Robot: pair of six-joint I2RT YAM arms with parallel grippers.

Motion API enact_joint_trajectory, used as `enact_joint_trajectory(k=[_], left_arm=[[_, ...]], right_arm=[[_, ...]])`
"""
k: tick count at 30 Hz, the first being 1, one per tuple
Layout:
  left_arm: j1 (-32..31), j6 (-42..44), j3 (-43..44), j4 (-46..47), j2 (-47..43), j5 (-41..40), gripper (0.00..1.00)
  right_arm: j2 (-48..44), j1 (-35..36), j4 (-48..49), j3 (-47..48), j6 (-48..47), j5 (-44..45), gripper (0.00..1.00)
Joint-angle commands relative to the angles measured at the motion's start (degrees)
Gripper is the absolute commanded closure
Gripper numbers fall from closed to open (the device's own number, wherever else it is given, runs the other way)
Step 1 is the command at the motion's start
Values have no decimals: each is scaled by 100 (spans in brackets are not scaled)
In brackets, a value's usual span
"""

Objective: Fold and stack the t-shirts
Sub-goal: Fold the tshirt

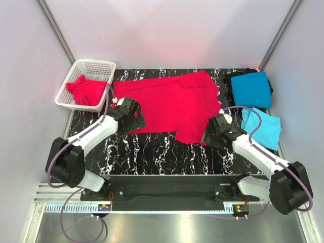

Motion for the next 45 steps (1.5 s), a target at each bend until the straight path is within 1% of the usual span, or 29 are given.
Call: enact_joint_trajectory(k=[1, 6, 10, 16, 20, 23, 24, 25, 26, 27, 28, 30, 31, 33, 35, 36, 37, 39, 40, 41, 42, 43, 44, 45], left_arm=[[-4, 8, 156, -29, -71, -133, 1], [-4, 87, 236, -135, -247, -194, 1], [4, 140, 245, -214, -370, -256, 1], [5, 157, 236, -266, -537, -256, 1], [5, 175, 306, -328, -598, -247, 1], [5, 184, 350, -372, -678, -265, 1], [5, 192, 359, -389, -704, -265, 1], [5, 193, 359, -398, -722, -273, 1], [5, 201, 367, -433, -739, -300, 1], [5, 210, 385, -442, -765, -309, 1], [5, 219, 385, -460, -783, -317, 1], [5, 228, 403, -486, -783, -344, 1], [5, 228, 403, -478, -775, -353, 1], [5, 219, 412, -486, -748, -370, 1], [5, 210, 429, -495, -687, -362, 1], [5, 193, 429, -495, -652, -344, 1], [5, 184, 429, -495, -617, -344, 1], [5, 184, 447, -495, -573, -300, 1], [5, 175, 447, -495, -555, -300, 1], [5, 166, 464, -495, -564, -291, 1], [5, 166, 464, -504, -564, -300, 1], [5, 166, 473, -495, -572, -300, 1], [5, 175, 490, -512, -590, -300, 1], [5, 175, 491, -504, -607, -300, 1]], right_arm=[[-45, 44, 453, -98, 325, 21, 32], [227, 17, 1226, -423, 395, -287, 31], [421, -298, 1806, -730, 378, -629, 32], [623, -527, 2202, -828, 97, -762, 33], [764, -563, 2502, -819, 88, -1017, 43], [852, -563, 2669, -811, 106, -1219, 57], [887, -563, 2678, -802, 106, -1254, 80], [887, -563, 2678, -776, 106, -1255, 93], [887, -563, 2669, -749, 140, -1237, 100], [861, -563, 2626, -732, 123, -1194, 100], [843, -563, 2338, -601, 106, -1071, 100], [660, -545, 1819, -381, 71, -459, 100], [545, -537, 1364, -188, 36, -316, 100], [150, -536, 975, -29, 9, 131, 100], [-123, -528, 500, 217, -9, 300, 100], [-289, -528, 115, 340, -9, 405, 100], [-334, -528, -28, 576, -17, 415, 100], [-379, -528, -239, 718, -96, 328, 100], [-335, -528, -275, 823, -131, 267, 96], [-204, -528, -284, 824, -140, 222, 64], [-99, -528, -275, 824, -123, 231, 50], [-2, -528, -293, 798, -97, 231, 39], [199, -528, -319, 798, -18, 239, 36], [288, -528, -441, 789, 70, 353, 36]])
